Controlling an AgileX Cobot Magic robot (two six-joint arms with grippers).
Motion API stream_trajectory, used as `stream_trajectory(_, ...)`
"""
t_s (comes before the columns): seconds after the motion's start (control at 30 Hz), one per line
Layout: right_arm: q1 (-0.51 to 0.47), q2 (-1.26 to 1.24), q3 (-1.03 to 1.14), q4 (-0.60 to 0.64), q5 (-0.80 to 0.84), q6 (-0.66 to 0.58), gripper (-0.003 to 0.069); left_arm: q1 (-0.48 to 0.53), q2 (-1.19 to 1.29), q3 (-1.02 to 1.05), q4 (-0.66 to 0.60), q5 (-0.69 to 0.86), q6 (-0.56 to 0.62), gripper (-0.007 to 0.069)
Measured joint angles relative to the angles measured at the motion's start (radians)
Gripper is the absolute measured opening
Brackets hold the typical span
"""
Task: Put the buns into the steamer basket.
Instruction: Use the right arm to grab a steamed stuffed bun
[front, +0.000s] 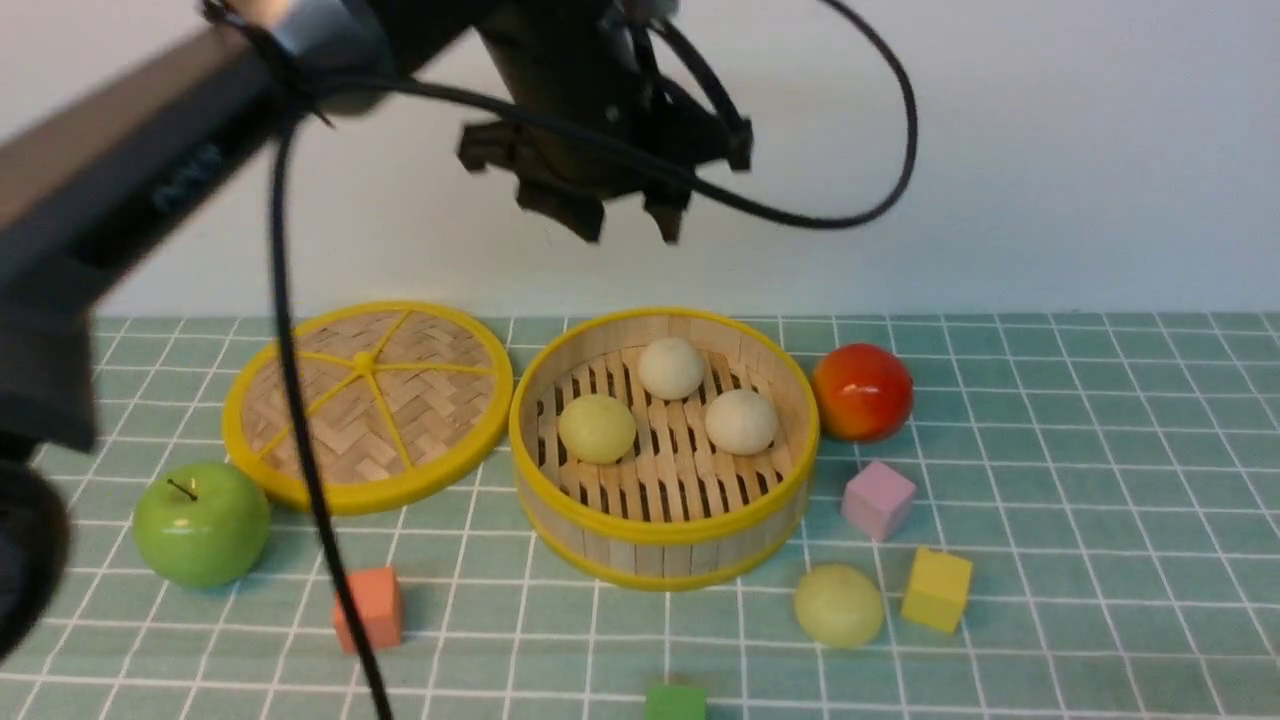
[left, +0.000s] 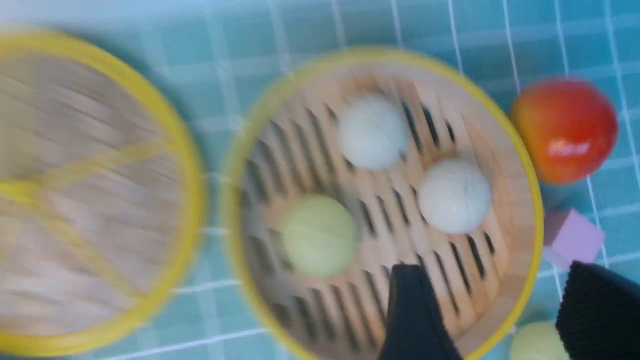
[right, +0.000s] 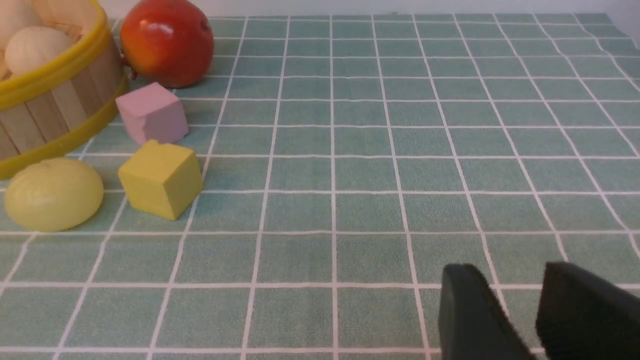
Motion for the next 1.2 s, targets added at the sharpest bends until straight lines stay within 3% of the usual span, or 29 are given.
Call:
stream_trajectory(0.2,0.000,0.000,0.000,0.000,0.000,0.000,0.0239,0.000,-0.292,0.123,0.054,0.000,0.000,0.0343)
stream_trajectory(0.37,0.000,0.000,0.000,0.000,0.000,0.000,0.0239,0.000,-0.711,0.481,0.052,0.001,0.000,0.0188)
stream_trajectory(0.7,0.000,0.000,0.000,0.000,0.000,0.000,0.0239,0.000,-1.471,1.233,0.062,-0.075,-0.068,-0.0014)
stream_trajectory(0.83,0.000,0.000,0.000,0.000,0.000,0.000,0.0239,0.000,-1.584,1.372,0.060,-0.080,-0.098,-0.0013)
stream_trajectory(1.2,0.000,0.000,0.000,0.000,0.000,0.000,0.0239,0.000,-1.594,1.389,0.066,-0.121,-0.099,-0.0013)
